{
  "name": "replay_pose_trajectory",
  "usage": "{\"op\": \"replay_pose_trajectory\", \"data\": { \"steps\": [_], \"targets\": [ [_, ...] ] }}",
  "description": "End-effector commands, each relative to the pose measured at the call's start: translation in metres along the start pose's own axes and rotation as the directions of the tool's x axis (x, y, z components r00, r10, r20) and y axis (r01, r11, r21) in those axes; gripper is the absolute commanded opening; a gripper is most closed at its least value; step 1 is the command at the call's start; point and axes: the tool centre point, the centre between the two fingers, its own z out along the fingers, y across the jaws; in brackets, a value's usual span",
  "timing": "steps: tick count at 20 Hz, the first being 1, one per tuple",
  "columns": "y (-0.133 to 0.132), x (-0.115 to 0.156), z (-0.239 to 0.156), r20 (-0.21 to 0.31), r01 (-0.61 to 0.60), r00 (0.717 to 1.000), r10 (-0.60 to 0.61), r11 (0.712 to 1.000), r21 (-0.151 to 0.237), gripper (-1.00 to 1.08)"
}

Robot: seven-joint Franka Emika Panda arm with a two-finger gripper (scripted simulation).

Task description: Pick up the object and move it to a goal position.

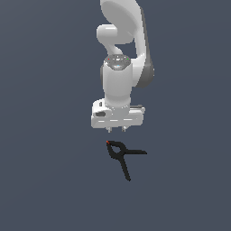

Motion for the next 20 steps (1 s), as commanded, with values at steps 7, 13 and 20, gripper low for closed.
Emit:
{"op": "replay_pose_trajectory", "data": {
  "steps": [7, 13, 20],
  "targets": [
    [-0.009, 0.03, 0.039, -0.119, 0.087, 0.989, -0.085, 0.996, 0.016, 0.28],
    [-0.017, 0.051, 0.068, -0.223, 0.148, 0.965, -0.138, 0.989, 0.027, 0.28],
    [-0.026, 0.072, 0.097, -0.348, 0.201, 0.921, -0.177, 0.979, 0.034, 0.28]
  ]
}}
